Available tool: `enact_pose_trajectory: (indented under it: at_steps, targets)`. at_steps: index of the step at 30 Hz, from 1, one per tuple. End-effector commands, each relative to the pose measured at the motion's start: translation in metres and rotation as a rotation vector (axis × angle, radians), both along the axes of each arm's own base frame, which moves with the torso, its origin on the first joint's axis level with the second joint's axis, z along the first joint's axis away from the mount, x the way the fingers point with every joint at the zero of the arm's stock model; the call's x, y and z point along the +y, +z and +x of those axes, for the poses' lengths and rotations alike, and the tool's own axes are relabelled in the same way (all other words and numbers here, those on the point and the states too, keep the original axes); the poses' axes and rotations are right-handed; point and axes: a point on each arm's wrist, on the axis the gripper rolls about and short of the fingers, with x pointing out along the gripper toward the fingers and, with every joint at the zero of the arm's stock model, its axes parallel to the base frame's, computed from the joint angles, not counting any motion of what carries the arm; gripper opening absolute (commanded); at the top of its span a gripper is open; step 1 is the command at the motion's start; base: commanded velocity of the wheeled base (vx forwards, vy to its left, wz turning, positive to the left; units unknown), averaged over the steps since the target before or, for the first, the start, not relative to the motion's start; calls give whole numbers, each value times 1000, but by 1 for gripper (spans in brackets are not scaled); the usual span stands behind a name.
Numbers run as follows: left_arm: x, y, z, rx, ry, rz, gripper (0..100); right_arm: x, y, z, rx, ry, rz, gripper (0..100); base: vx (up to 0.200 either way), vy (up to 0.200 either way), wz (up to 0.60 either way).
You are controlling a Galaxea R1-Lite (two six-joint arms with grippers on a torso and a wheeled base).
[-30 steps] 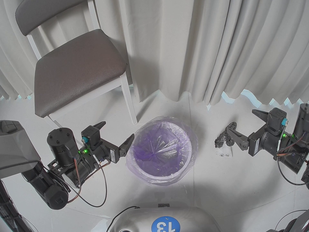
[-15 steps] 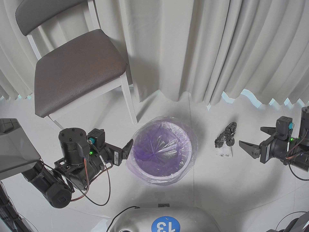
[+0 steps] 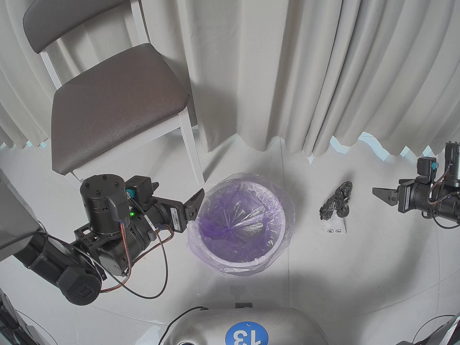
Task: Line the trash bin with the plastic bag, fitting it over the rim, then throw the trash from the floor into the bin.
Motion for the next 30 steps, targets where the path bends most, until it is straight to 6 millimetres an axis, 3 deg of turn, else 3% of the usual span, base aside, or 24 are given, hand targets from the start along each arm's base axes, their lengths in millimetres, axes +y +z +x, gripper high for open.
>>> enact_pose_trajectory:
  at_steps: [1, 7, 11, 16, 20, 26, 30]
  targets:
    - [-1, 16, -16, -39, -28, -31, 100, -10, -31, 37, 126, -17, 107, 100, 0, 0, 0]
    - [8, 11, -14, -13, -1, 86, 100, -24, -65, 84, 226, -58, 202, 100, 0, 0, 0]
    - [18, 14, -14, 22, 9, 166, 100, -25, -78, 95, 256, -67, 214, 100, 0, 0, 0]
    - [27, 34, 12, -22, 111, 157, 100, -25, -91, 103, 260, -68, 212, 100, 0, 0, 0]
    - [42, 35, -16, 33, 116, 194, 100, -26, -108, 114, 253, -70, 214, 100, 0, 0, 0]
    - [30, 51, -48, 14, 16, 103, 100, -26, -133, 132, 214, -95, 261, 100, 0, 0, 0]
    - [35, 58, -63, -12, -3, 83, 100, -27, -148, 146, 174, -116, 290, 100, 0, 0, 0]
